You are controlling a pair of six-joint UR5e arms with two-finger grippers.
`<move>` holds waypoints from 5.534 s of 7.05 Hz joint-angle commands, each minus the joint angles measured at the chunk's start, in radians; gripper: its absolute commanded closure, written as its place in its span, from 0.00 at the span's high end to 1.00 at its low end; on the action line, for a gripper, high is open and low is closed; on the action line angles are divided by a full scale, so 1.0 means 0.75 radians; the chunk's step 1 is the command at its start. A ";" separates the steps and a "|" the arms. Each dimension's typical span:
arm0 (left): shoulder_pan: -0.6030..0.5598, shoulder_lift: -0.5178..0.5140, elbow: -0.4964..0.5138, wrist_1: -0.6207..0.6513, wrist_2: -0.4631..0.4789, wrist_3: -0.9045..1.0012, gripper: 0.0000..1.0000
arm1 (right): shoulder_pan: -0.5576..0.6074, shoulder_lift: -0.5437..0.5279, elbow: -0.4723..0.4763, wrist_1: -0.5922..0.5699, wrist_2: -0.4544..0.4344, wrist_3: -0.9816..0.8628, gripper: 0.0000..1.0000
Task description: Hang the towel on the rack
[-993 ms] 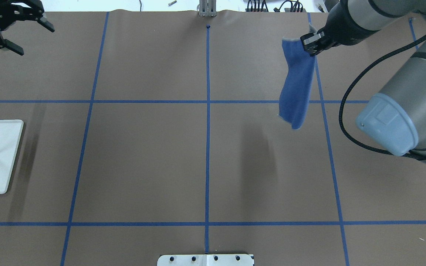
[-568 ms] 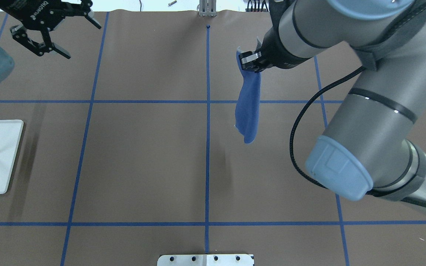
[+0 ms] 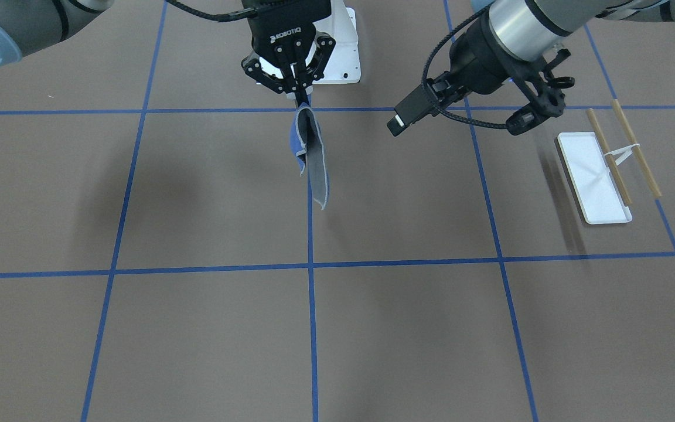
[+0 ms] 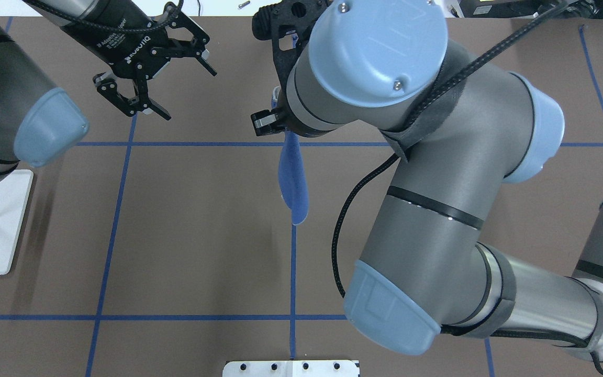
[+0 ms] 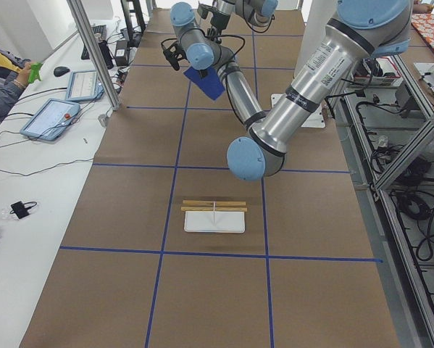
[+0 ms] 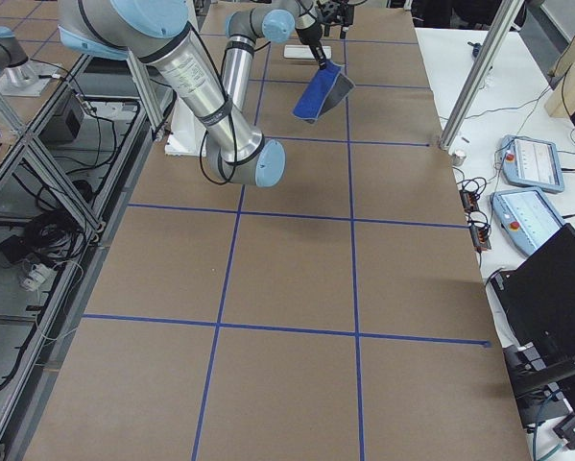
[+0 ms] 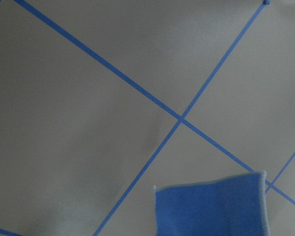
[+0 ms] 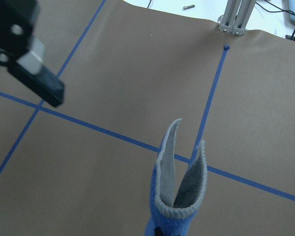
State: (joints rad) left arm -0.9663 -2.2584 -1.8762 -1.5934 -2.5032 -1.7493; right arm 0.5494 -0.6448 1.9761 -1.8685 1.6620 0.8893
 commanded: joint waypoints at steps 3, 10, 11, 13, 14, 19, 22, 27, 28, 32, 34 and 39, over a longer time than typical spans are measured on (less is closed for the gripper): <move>0.051 -0.057 0.015 -0.005 0.006 -0.053 0.98 | -0.076 0.093 -0.099 -0.002 -0.085 -0.093 0.00; 0.090 -0.059 0.027 -0.015 0.039 -0.042 0.97 | -0.107 0.121 -0.086 -0.002 -0.083 -0.382 0.00; 0.090 -0.057 0.027 -0.015 0.039 -0.042 0.94 | -0.107 0.119 -0.072 -0.002 -0.079 -0.382 0.00; 0.090 -0.053 0.025 -0.015 0.039 -0.050 0.84 | -0.117 0.099 -0.019 -0.026 -0.077 -0.382 0.00; 0.090 -0.055 0.023 -0.015 0.037 -0.057 0.68 | -0.119 0.099 -0.017 -0.026 -0.079 -0.382 0.00; 0.090 -0.047 0.019 -0.015 0.026 -0.057 0.00 | -0.121 0.099 0.010 -0.026 -0.081 -0.382 0.00; 0.090 -0.045 0.015 -0.017 0.014 -0.055 0.00 | -0.119 0.101 0.014 -0.026 -0.081 -0.382 0.00; 0.080 -0.032 0.013 -0.005 0.034 -0.055 0.97 | -0.119 0.095 0.032 -0.028 -0.083 -0.382 0.00; 0.082 -0.034 0.015 -0.005 0.034 -0.057 0.97 | -0.121 0.097 0.032 -0.028 -0.083 -0.380 0.00; 0.088 -0.038 0.000 -0.005 0.018 -0.095 0.54 | -0.121 0.105 0.032 -0.024 -0.091 -0.435 0.00; 0.090 -0.038 -0.002 -0.005 0.016 -0.095 0.53 | -0.121 0.107 0.032 -0.020 -0.095 -0.439 0.00; 0.094 -0.034 -0.012 -0.003 -0.006 -0.097 0.00 | -0.121 0.109 0.032 -0.016 -0.107 -0.439 0.00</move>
State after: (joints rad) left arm -0.8962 -2.2865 -1.8845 -1.5955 -2.4961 -1.8222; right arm 0.4587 -0.5618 1.9991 -1.8807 1.5817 0.5599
